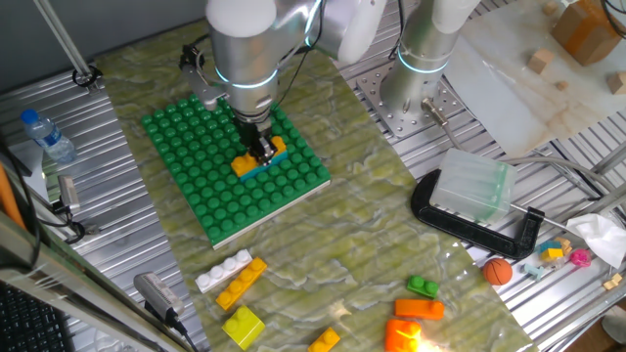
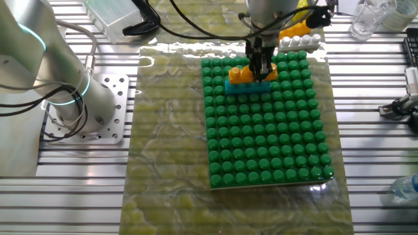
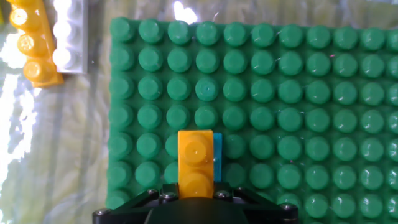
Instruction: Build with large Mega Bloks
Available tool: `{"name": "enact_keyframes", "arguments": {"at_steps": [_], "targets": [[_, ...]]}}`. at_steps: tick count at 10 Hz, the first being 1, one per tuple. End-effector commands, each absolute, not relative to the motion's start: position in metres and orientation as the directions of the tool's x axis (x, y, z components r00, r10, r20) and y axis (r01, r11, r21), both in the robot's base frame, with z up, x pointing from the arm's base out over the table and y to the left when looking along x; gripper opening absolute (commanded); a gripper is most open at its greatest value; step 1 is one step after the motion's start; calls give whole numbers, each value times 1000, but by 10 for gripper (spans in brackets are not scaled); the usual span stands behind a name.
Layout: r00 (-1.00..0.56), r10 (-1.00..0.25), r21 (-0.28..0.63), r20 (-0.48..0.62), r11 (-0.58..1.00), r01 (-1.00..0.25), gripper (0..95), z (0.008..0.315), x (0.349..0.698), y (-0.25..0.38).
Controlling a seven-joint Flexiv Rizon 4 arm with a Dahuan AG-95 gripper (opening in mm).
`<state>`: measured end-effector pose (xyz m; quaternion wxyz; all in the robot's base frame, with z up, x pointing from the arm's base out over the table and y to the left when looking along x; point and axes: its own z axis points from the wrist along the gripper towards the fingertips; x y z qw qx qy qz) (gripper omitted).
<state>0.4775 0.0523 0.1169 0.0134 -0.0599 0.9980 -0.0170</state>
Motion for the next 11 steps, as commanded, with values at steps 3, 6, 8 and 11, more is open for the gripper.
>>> {"name": "enact_keyframes", "arguments": {"at_steps": [3, 6, 8, 11], "targets": [[-993, -117, -38, -19, 992, -116, 0, 146, 472, 54], [-995, -98, -39, -18, 994, -98, 0, 145, 471, 53], [-994, -107, -39, -17, 994, -106, 0, 145, 471, 53], [-996, -94, -46, 6, 995, -94, 0, 145, 472, 53]]}}
